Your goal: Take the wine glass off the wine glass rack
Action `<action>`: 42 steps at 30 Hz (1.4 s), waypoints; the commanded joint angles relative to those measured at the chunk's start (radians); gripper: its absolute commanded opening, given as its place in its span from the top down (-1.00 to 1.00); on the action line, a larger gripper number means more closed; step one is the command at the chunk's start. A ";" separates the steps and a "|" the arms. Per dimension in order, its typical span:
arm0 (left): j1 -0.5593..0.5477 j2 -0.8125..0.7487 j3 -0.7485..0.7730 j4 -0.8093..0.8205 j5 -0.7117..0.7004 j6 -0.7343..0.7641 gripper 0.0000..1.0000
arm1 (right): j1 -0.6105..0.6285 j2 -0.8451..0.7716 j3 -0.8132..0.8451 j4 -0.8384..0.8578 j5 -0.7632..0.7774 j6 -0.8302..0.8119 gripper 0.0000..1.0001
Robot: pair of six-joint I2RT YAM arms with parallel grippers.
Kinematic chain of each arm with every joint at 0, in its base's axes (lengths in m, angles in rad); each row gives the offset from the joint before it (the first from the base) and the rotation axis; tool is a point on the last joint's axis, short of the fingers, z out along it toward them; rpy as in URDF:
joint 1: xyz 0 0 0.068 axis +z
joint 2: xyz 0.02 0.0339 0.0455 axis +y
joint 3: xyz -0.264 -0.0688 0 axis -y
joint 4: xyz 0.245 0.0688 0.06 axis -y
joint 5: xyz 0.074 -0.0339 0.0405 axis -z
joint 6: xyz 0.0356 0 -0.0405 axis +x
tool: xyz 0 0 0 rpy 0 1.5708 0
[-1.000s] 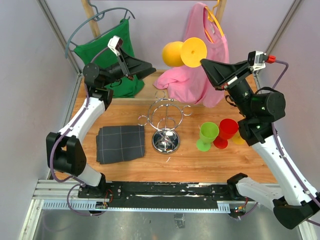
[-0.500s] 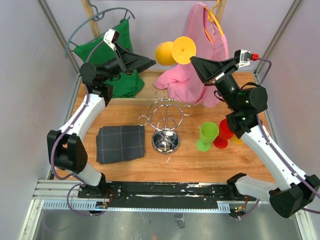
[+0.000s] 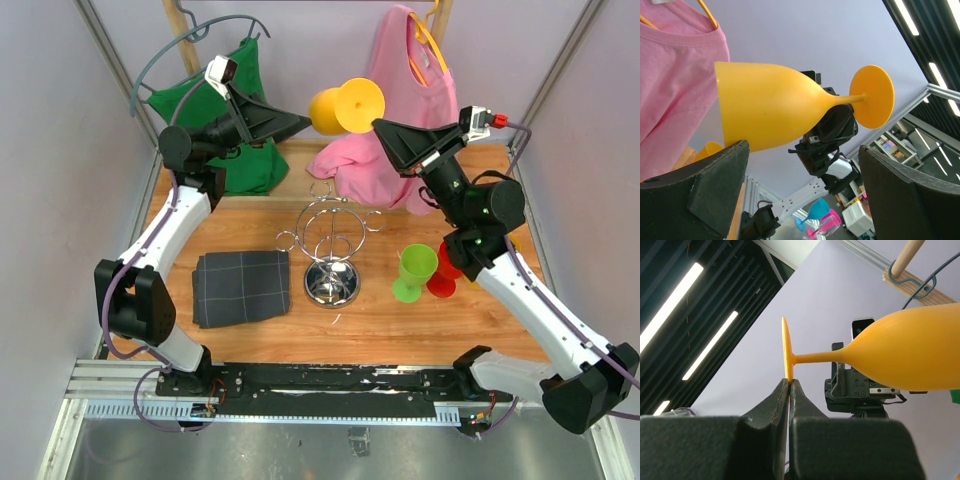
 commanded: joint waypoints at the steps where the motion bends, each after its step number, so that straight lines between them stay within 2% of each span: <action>1: 0.014 -0.024 -0.029 0.059 -0.001 0.011 -0.91 | 0.018 -0.080 -0.012 0.014 0.043 -0.055 0.99; 11: 0.035 -0.029 -0.042 0.031 -0.005 0.030 -0.91 | 0.019 -0.128 -0.036 -0.011 0.062 -0.067 0.99; 18: 0.035 -0.014 -0.010 0.024 -0.001 0.029 -0.92 | 0.022 -0.070 -0.042 0.057 0.020 -0.023 0.99; 34: 0.035 0.014 0.008 0.026 -0.003 0.017 -0.91 | 0.068 0.005 -0.064 0.132 0.049 -0.018 0.99; 37: 0.035 -0.007 0.001 0.031 -0.006 0.002 -0.81 | 0.067 0.011 -0.097 0.169 0.083 -0.008 0.99; 42: 0.035 -0.064 -0.026 0.038 -0.010 -0.022 -0.45 | 0.064 0.027 -0.150 0.233 0.130 0.018 0.99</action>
